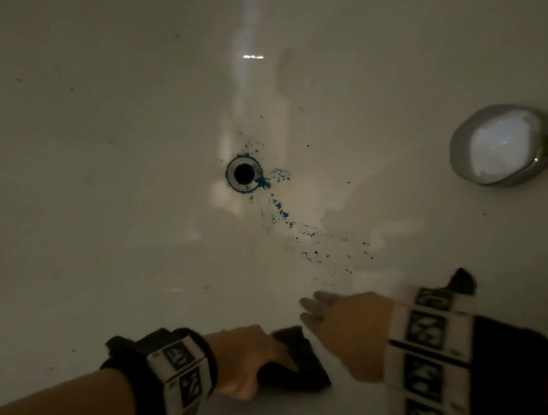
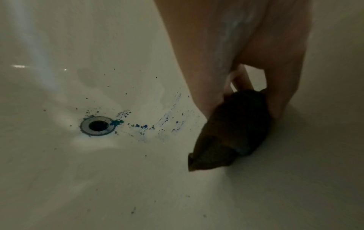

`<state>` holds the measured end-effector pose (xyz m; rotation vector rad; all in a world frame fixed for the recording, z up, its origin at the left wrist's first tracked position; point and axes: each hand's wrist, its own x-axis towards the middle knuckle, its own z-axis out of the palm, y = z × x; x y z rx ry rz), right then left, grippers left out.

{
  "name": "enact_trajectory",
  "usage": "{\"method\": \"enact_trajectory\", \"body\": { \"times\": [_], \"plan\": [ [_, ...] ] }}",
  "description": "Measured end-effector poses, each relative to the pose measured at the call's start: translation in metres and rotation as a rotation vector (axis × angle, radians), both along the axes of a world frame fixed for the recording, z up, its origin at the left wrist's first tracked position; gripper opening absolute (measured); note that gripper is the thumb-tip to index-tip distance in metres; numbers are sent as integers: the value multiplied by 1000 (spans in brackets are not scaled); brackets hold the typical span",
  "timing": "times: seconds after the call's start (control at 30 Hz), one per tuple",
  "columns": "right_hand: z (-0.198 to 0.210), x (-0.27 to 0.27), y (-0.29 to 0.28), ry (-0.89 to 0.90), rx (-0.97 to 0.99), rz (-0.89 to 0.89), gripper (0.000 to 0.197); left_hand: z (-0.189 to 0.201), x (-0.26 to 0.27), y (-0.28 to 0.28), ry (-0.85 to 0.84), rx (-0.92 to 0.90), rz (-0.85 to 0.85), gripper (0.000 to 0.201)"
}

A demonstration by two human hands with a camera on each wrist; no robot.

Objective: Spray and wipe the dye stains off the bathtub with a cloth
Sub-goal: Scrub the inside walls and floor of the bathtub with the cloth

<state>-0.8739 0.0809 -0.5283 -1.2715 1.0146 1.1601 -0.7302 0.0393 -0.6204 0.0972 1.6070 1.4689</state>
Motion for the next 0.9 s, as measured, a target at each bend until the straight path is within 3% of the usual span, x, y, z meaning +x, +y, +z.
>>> {"method": "enact_trajectory", "body": {
  "times": [0.1, 0.2, 0.27, 0.43, 0.53, 0.63, 0.7, 0.8, 0.9],
  "plan": [
    [-10, 25, -12, -151, 132, -220, 66, 19, 10, -19, -5, 153, 26, 63],
    [-28, 38, -16, -179, 287, -536, 67, 23, 34, -37, -63, 135, 89, 44],
    [-32, 43, -15, -191, 303, -637, 65, 25, 50, -50, -114, 129, 211, 36],
    [-42, 71, -19, -164, 156, -399, 55, 15, 76, -94, -220, -12, 353, 43],
    [-54, 94, -24, -183, 153, -175, 55, -7, 88, -107, -234, -197, 140, 48],
    [-69, 100, -28, -144, -4, -227, 44, -19, 91, -106, -326, -259, -138, 51],
    [-74, 95, -32, -160, -31, -273, 44, -23, 91, -104, -360, -272, -195, 52],
    [-69, 84, -38, -220, -51, -247, 64, -26, 92, -103, -411, -239, -179, 53],
    [-46, 63, -38, -68, 65, -97, 43, -28, 90, -105, -451, -245, -204, 51]
  ]
}}
